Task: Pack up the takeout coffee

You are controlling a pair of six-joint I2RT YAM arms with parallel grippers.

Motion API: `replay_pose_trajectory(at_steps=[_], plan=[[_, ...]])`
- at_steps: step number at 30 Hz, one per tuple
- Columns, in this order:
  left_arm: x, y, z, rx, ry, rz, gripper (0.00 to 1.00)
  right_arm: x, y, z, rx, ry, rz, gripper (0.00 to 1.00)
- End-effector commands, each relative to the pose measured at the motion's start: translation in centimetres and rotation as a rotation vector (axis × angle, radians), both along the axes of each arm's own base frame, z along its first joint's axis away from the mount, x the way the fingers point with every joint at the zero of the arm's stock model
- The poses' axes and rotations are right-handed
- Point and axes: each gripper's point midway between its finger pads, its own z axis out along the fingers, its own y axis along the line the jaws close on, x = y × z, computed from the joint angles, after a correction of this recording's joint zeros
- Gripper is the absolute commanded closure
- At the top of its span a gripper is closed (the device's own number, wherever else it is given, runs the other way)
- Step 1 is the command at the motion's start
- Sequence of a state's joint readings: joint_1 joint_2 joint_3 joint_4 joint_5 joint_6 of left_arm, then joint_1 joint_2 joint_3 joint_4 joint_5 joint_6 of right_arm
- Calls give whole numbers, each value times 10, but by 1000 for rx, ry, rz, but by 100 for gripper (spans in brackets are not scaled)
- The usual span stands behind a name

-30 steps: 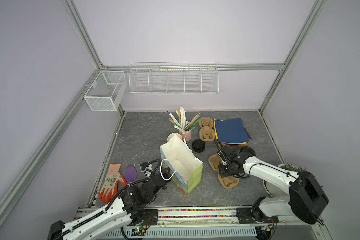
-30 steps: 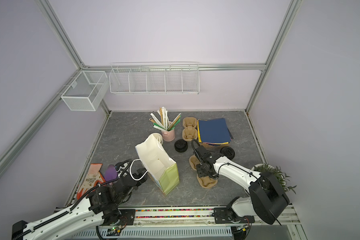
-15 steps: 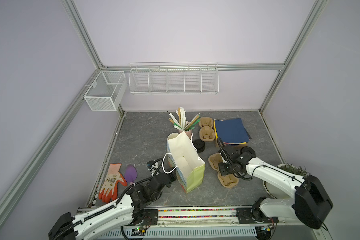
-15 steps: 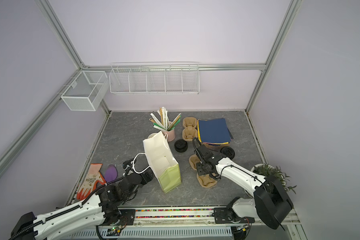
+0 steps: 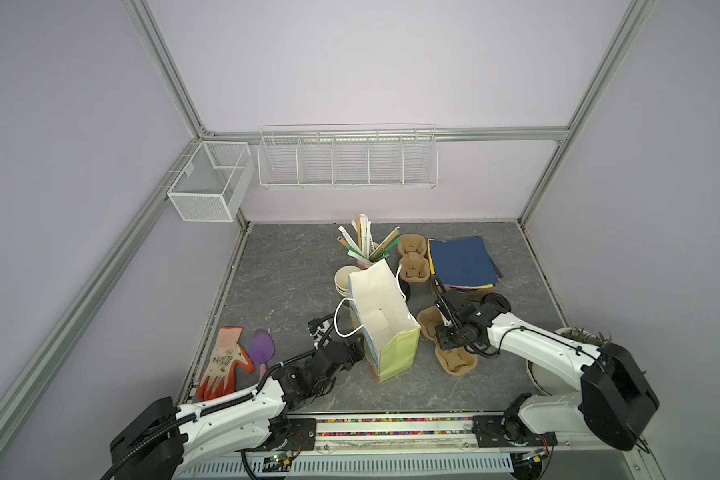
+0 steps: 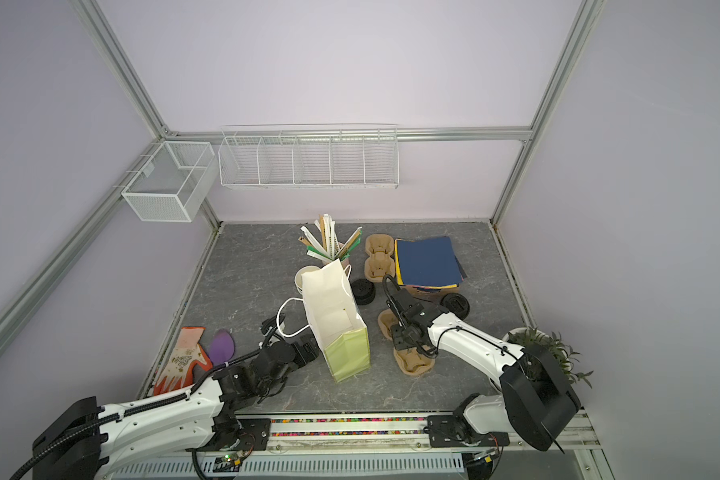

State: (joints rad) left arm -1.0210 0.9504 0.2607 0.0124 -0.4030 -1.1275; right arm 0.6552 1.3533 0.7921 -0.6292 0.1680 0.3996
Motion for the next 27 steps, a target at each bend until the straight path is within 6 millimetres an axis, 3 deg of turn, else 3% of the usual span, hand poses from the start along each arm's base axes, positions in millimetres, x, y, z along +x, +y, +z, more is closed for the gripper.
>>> replay_pose_trajectory(at_steps=[1,12,21,27], plan=[[4,-11,3,-34,-12,-19,3,4,-2,0,-17,-9,1,59],[8,-17,16,-30,-34,-31,2,-3,-10,-11,-56,46,-24,64],[-4,35,57,12,-135,25,1,-6,-11,-1,-23,25,-30,67],[-15,60,67,31,-144,41,1,-6,-12,1,-26,24,-35,67]])
